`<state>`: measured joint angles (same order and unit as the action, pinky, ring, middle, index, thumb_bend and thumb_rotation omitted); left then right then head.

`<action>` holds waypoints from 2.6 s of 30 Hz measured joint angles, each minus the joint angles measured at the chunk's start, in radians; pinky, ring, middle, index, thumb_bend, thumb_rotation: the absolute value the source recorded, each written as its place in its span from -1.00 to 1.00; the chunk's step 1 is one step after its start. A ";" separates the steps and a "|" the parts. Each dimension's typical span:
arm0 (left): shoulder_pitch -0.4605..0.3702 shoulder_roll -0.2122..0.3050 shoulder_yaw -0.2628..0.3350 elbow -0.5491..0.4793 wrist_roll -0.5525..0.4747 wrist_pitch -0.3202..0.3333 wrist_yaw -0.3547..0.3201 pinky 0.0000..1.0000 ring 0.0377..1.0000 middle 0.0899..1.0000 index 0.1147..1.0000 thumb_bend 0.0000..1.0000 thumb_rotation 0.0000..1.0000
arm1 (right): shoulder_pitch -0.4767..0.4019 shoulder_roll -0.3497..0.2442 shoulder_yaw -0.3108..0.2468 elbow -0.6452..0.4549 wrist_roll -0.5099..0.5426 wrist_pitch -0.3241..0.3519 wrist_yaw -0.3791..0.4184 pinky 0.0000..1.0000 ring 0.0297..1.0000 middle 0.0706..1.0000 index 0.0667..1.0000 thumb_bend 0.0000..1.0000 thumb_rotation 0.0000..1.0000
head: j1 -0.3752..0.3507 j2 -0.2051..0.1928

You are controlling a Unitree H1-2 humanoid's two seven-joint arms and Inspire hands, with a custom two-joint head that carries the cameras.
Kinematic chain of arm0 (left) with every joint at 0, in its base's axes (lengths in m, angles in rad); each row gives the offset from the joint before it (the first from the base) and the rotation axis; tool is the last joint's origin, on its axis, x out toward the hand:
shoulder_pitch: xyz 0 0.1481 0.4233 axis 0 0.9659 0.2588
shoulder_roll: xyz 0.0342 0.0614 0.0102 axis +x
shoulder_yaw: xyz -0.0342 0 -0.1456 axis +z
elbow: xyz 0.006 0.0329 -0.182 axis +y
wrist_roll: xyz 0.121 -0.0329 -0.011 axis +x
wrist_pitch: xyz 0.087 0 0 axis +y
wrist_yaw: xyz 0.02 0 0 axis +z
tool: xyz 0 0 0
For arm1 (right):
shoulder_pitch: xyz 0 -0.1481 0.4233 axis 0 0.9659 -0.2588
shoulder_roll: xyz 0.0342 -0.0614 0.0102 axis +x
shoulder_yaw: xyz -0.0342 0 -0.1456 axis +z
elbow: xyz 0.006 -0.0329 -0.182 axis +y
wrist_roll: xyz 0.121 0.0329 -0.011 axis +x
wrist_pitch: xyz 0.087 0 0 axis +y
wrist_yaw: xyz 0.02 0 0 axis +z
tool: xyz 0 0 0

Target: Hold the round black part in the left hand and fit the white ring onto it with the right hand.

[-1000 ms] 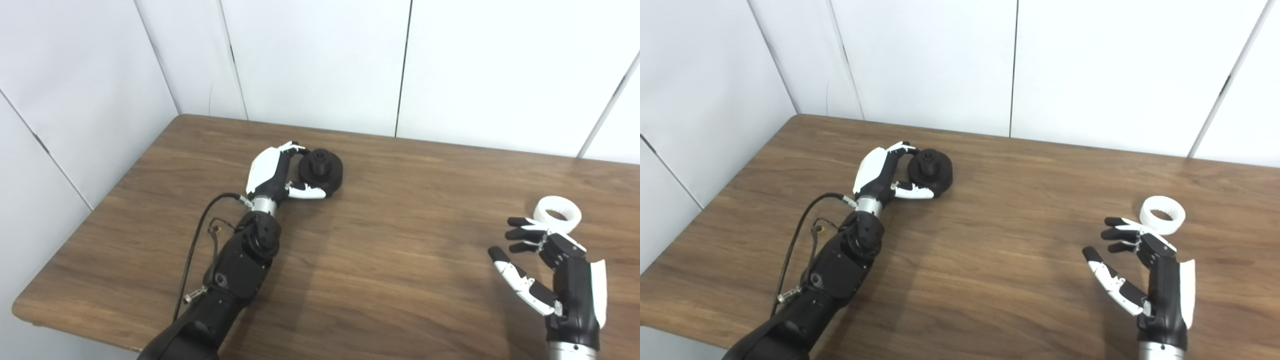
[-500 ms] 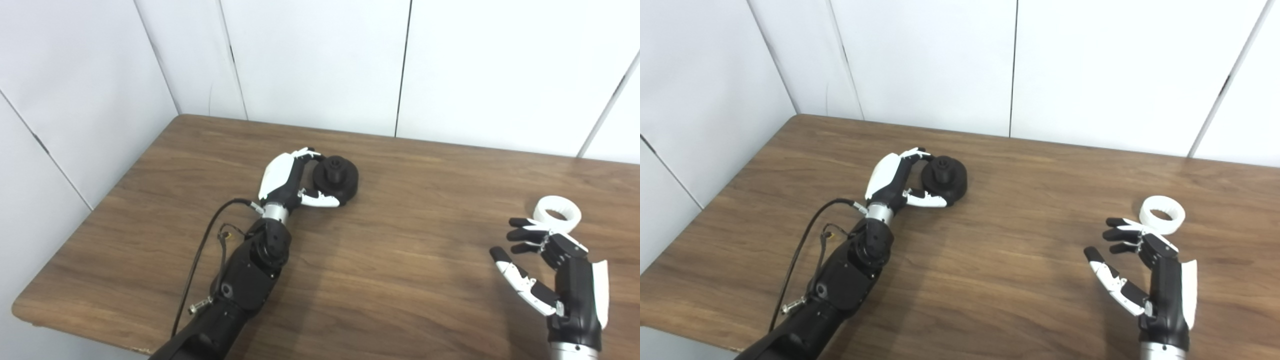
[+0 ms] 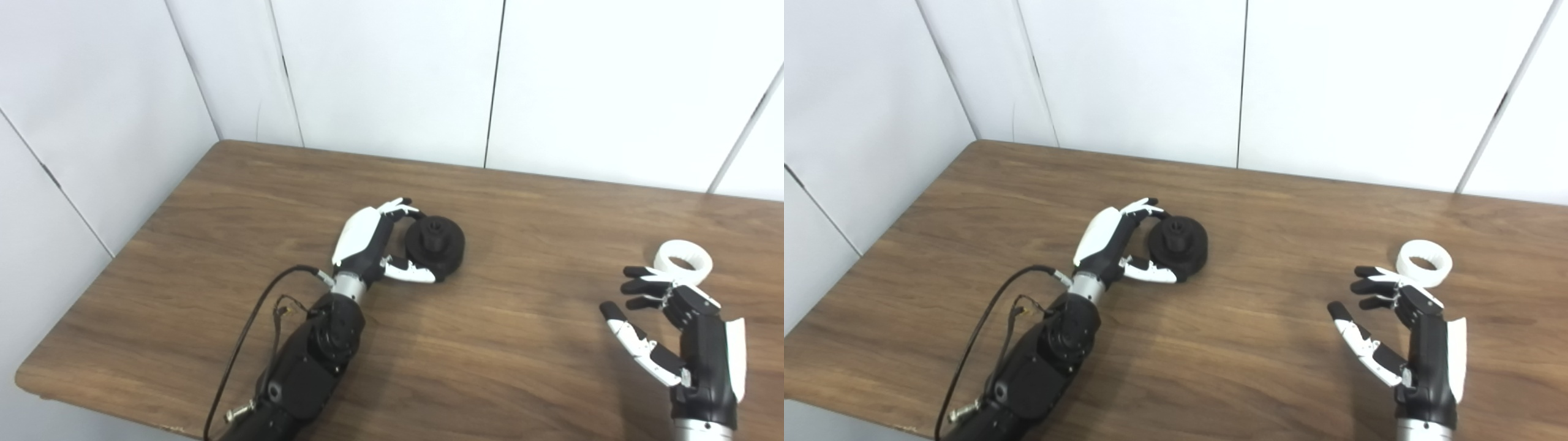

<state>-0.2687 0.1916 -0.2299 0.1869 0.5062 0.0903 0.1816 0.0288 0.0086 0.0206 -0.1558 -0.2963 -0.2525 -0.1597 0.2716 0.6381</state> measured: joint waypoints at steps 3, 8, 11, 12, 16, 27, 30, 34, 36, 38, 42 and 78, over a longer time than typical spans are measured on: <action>0.040 -0.014 -0.014 -0.052 0.001 0.005 -0.023 0.64 0.91 0.84 0.11 0.70 -0.56 | 0.000 0.000 0.000 0.000 -0.002 0.000 -0.003 -0.04 0.13 0.26 -0.07 0.00 -0.70 | -0.011 0.003; 0.085 -0.014 -0.034 -0.136 0.007 0.010 -0.066 0.63 0.90 0.83 0.12 0.76 -0.55 | 0.000 0.001 0.003 0.000 -0.001 0.000 -0.002 -0.07 0.11 0.25 -0.07 0.00 -0.70 | -0.017 0.005; 0.111 -0.018 -0.043 -0.175 0.021 0.019 -0.082 0.64 0.91 0.84 0.15 0.80 -0.52 | 0.000 0.002 0.004 0.000 -0.001 0.000 -0.002 -0.06 0.12 0.25 -0.07 0.00 -0.70 | -0.017 0.005; 0.116 -0.020 -0.045 -0.183 0.025 0.020 -0.084 0.66 0.92 0.85 0.15 0.80 -0.52 | 0.000 0.002 0.004 0.000 -0.001 0.000 -0.002 -0.06 0.12 0.25 -0.07 0.00 -0.70 | -0.018 0.008; 0.152 -0.021 -0.058 -0.245 0.029 0.033 -0.132 0.70 0.94 0.86 0.15 0.80 -0.47 | 0.000 0.003 0.005 -0.005 -0.001 0.002 -0.002 -0.06 0.12 0.25 -0.07 0.00 -0.70 | -0.025 0.011; 0.230 -0.021 -0.105 -0.345 0.045 0.034 -0.204 0.98 0.96 0.85 0.14 0.84 -0.45 | 0.000 0.008 0.015 -0.013 -0.005 0.007 -0.004 -0.06 0.11 0.24 -0.07 0.00 -0.70 | -0.064 0.028; 0.252 -0.027 -0.115 -0.350 0.043 0.021 -0.215 1.00 0.96 0.84 0.13 0.85 -0.42 | 0.000 0.014 0.019 -0.018 -0.010 0.016 -0.005 -0.07 0.11 0.25 -0.07 0.00 -0.70 | -0.077 0.034; 0.272 -0.031 -0.142 -0.375 0.064 0.012 -0.228 1.00 0.95 0.84 0.12 0.87 -0.43 | 0.000 0.017 0.025 -0.024 -0.015 0.027 -0.005 -0.06 0.12 0.24 -0.08 0.00 -0.70 | -0.084 0.037; 0.277 -0.037 -0.150 -0.379 0.074 0.012 -0.232 1.00 0.95 0.84 0.12 0.88 -0.44 | 0.000 0.018 0.028 -0.028 -0.016 0.035 -0.005 -0.05 0.12 0.24 -0.08 0.00 -0.70 | -0.087 0.038; 0.279 -0.040 -0.155 -0.379 0.085 0.011 -0.233 1.00 0.96 0.85 0.13 0.86 -0.46 | 0.000 0.019 0.030 -0.035 -0.018 0.044 -0.005 -0.06 0.12 0.24 -0.08 0.00 -0.70 | -0.095 0.038; 0.279 -0.042 -0.154 -0.379 0.089 0.008 -0.232 1.00 0.96 0.85 0.13 0.84 -0.49 | -0.001 0.024 0.031 -0.050 -0.023 0.050 -0.009 -0.07 0.10 0.22 -0.08 0.00 -0.71 | -0.168 0.041; 0.301 0.014 -0.067 -0.399 -0.002 -0.105 -0.299 0.69 0.87 0.81 0.10 0.85 -0.68 | -0.201 -0.084 -0.056 -0.132 -0.354 0.320 0.016 0.22 0.44 0.50 -0.07 0.00 -0.69 | -0.604 -0.067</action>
<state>0.0323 0.2058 -0.2969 -0.2124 0.5043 -0.0145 -0.1177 -0.1717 -0.0754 -0.0357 -0.2881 -0.6499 0.0679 -0.1439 -0.3329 0.5707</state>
